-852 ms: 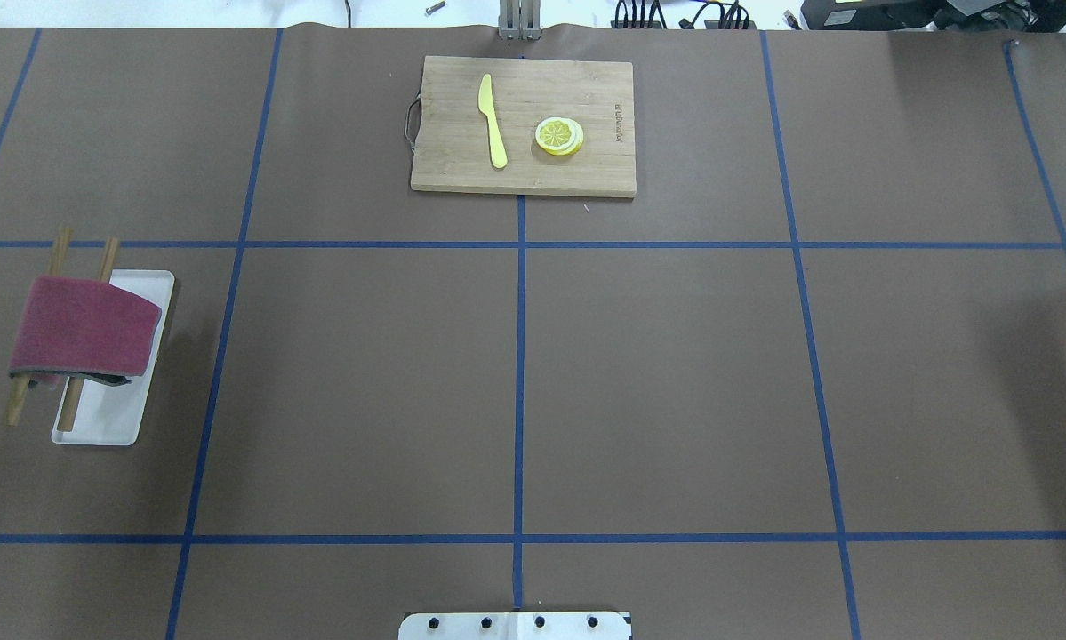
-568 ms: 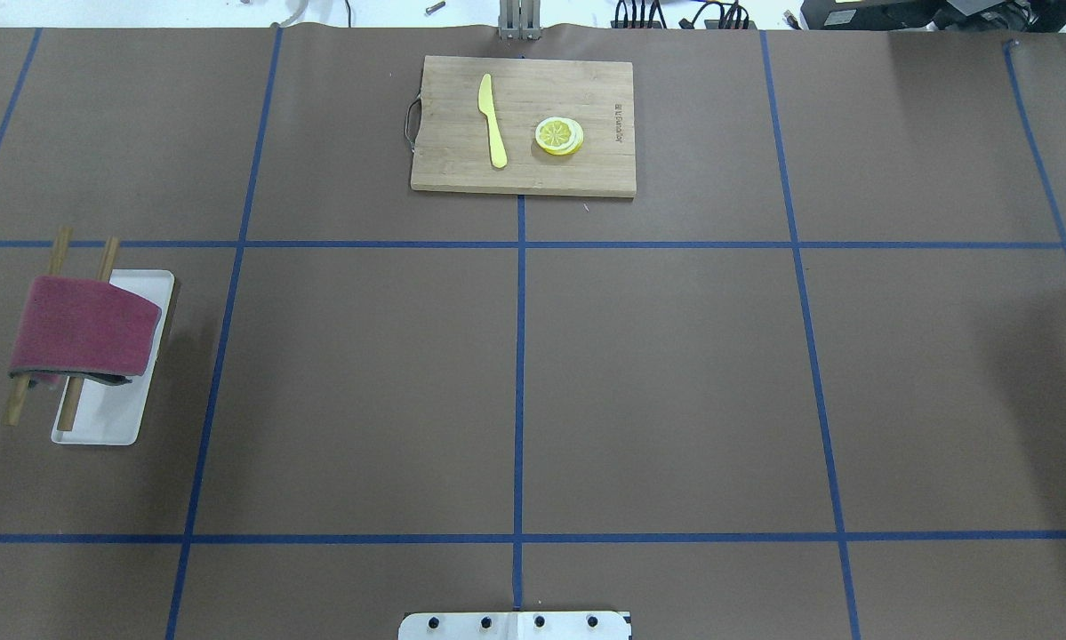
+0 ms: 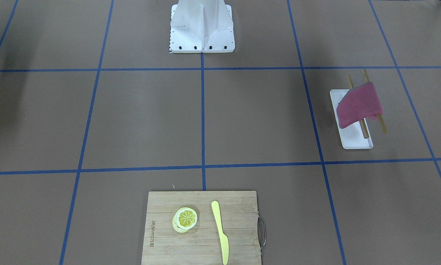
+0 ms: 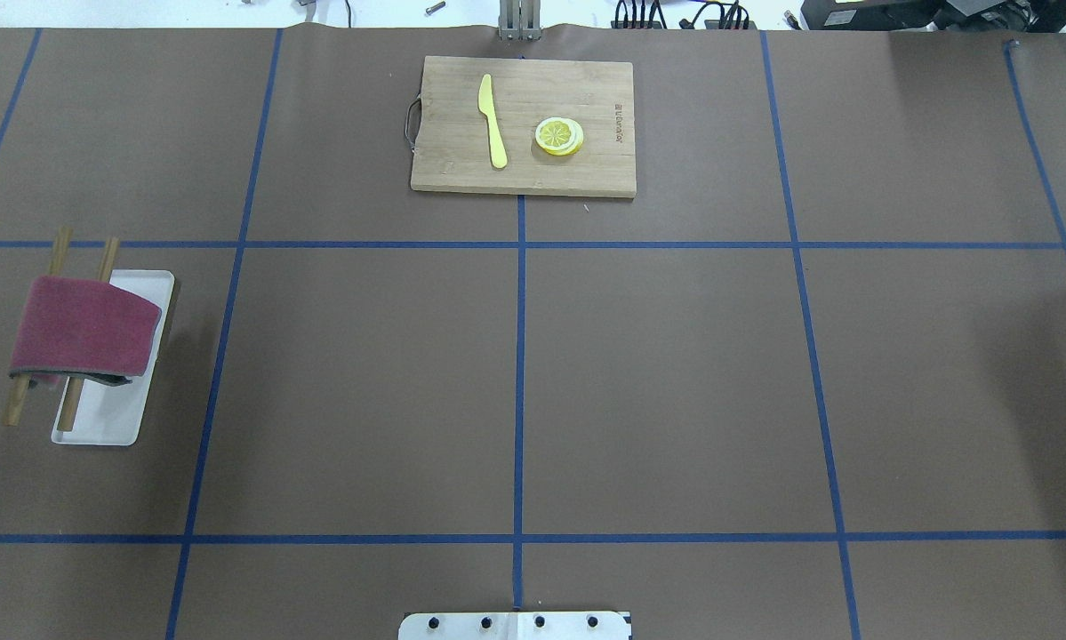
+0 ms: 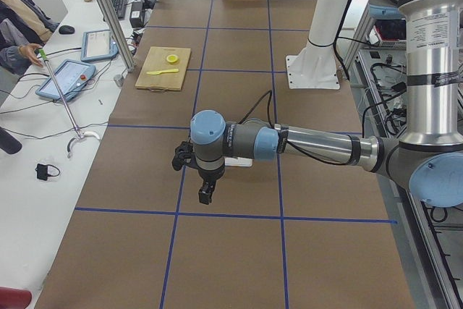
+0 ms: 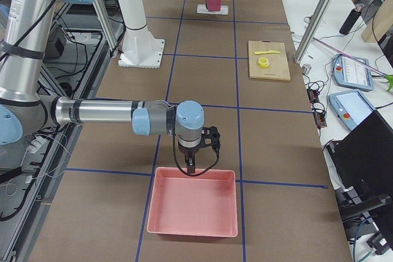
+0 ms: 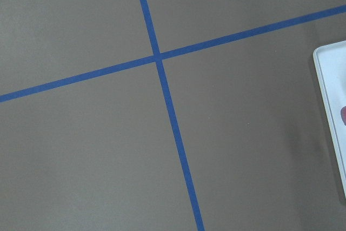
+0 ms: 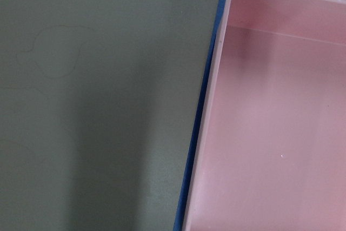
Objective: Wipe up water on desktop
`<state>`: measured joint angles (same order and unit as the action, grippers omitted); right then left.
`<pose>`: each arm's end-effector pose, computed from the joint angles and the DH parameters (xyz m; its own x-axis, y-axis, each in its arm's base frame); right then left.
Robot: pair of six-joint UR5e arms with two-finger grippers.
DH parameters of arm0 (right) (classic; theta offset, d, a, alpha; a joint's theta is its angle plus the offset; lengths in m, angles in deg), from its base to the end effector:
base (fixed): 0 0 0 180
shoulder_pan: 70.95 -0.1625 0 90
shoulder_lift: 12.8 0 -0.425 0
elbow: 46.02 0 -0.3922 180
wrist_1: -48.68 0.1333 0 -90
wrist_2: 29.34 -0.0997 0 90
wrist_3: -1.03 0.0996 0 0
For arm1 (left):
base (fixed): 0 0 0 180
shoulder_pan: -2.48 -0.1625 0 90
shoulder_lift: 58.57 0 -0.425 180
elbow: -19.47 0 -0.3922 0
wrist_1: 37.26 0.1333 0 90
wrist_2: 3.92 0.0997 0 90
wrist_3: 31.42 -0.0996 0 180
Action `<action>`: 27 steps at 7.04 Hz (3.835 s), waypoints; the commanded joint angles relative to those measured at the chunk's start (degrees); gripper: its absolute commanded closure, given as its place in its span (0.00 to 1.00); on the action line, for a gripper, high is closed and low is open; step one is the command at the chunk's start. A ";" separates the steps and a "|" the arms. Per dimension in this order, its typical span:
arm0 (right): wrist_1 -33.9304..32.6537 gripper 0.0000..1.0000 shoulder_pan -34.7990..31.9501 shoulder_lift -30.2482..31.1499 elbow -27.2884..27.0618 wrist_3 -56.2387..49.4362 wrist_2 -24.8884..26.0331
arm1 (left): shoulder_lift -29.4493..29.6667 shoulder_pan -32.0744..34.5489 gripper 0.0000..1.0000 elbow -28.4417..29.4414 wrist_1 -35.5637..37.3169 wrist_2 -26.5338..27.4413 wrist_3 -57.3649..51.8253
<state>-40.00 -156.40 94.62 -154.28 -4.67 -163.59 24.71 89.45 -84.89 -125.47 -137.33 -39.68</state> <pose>0.0345 -0.3711 0.6298 0.7006 -0.1816 0.6901 0.1496 0.9830 0.1068 -0.0412 -0.4483 0.5943 0.7067 0.2499 -0.6619 -0.1557 0.9675 0.1991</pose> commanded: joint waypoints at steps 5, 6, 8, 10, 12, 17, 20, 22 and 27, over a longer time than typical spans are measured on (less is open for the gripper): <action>0.18 0.00 -0.25 -0.54 -0.90 -0.02 -4.97 | 1.69 -0.48 0.02 -1.72 -1.52 -0.18 4.48; 0.52 0.00 -0.25 -0.55 -1.08 -0.02 -4.88 | 1.70 -0.49 0.02 -1.81 -1.44 -1.14 4.48; 2.11 0.00 -0.25 -0.29 -0.82 0.33 -5.06 | 0.75 -0.49 0.03 -1.64 -1.61 -1.32 3.52; 2.11 0.00 -0.25 -0.28 -0.82 0.16 -4.97 | 0.47 -0.66 0.02 -0.59 -0.74 -1.93 4.39; 2.11 0.00 -0.16 -0.28 -0.73 0.24 -4.01 | 2.31 -3.02 0.02 -0.14 -1.69 -8.68 15.40; 2.02 0.00 0.10 -0.28 -0.64 0.16 -4.79 | 4.51 -13.63 0.02 -2.78 -10.54 -8.19 34.22; 4.98 0.00 0.19 0.24 -0.29 -0.11 -4.19 | 4.60 -17.44 0.02 -2.43 -13.21 -7.39 37.44; 11.67 0.00 0.28 0.51 3.39 -0.11 -4.53 | 6.87 -19.55 0.03 -0.51 -13.13 -6.95 41.28; 11.87 0.00 0.37 0.60 3.58 0.07 -4.09 | 7.24 -21.84 0.26 -0.41 -13.21 -5.81 42.45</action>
<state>-28.12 -156.03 95.21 -150.72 -4.67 -167.83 31.95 67.70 -85.26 -138.68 -143.15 2.69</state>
